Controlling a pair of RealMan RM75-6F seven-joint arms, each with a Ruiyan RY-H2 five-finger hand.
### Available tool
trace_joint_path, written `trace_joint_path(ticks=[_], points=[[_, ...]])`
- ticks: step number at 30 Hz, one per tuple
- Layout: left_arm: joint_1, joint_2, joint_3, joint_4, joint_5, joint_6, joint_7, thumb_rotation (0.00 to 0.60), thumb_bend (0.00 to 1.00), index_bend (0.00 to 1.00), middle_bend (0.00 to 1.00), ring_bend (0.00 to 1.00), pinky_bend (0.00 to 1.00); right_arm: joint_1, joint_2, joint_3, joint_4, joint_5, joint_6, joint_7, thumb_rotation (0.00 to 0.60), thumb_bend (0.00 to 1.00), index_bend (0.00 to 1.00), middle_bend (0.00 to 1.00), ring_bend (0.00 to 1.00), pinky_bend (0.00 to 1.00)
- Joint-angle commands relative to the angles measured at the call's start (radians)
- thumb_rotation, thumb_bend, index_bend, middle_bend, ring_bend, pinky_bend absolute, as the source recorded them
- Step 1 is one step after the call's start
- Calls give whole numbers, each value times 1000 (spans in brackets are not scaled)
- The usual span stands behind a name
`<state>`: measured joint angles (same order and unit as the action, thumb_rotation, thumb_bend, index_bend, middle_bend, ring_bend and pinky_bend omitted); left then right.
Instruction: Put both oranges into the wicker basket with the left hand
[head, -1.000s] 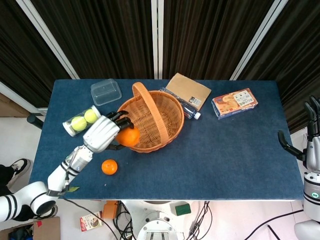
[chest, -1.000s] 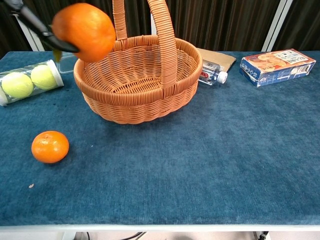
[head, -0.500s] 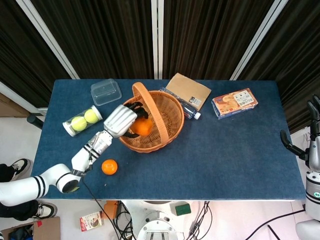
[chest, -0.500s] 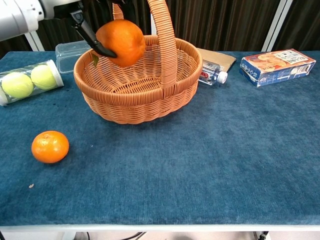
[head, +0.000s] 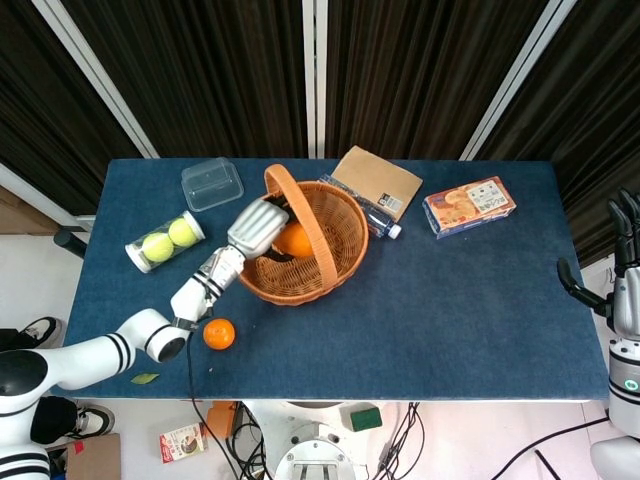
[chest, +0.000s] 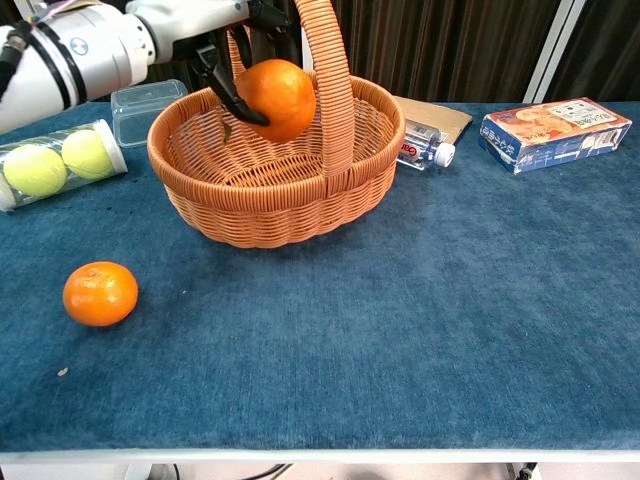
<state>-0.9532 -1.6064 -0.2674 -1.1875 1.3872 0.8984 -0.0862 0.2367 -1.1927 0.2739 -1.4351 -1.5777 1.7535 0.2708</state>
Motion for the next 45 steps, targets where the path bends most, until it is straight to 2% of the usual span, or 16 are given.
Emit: trace_joint_path(ticks=[1, 10, 15, 22, 36, 41, 45], points=[[-30, -42, -5, 65, -7, -17, -29, 600, 98, 413, 427, 211, 383, 0, -3, -1, 4, 1, -1, 1, 600, 327, 0, 0, 0, 0], [-70, -111, -8, 187, -33, -49, -54, 600, 98, 390, 420, 211, 385, 4, -10, -4, 10, 4, -11, 6, 600, 327, 0, 0, 0, 0], [-79, -133, 6, 227, -28, -58, -71, 600, 98, 304, 369, 211, 386, 5, -16, -4, 11, 9, -14, 13, 600, 327, 0, 0, 0, 0], [-86, -153, 22, 255, -26, -63, -71, 600, 98, 294, 358, 211, 389, 6, -18, -5, 15, 9, -17, 14, 600, 327, 0, 0, 0, 0], [-84, -152, 55, 252, -25, -79, -19, 600, 97, 272, 337, 211, 388, 4, -17, -10, 3, 5, -18, 7, 600, 327, 0, 0, 0, 0], [-66, -125, 57, 206, -21, -46, -6, 600, 98, 271, 324, 211, 387, 3, -15, -9, 1, 3, -14, 6, 600, 327, 0, 0, 0, 0], [-34, -70, 64, 129, -9, 4, 17, 600, 97, 273, 320, 211, 388, 4, -14, -8, -4, 1, -13, 7, 600, 327, 0, 0, 0, 0]])
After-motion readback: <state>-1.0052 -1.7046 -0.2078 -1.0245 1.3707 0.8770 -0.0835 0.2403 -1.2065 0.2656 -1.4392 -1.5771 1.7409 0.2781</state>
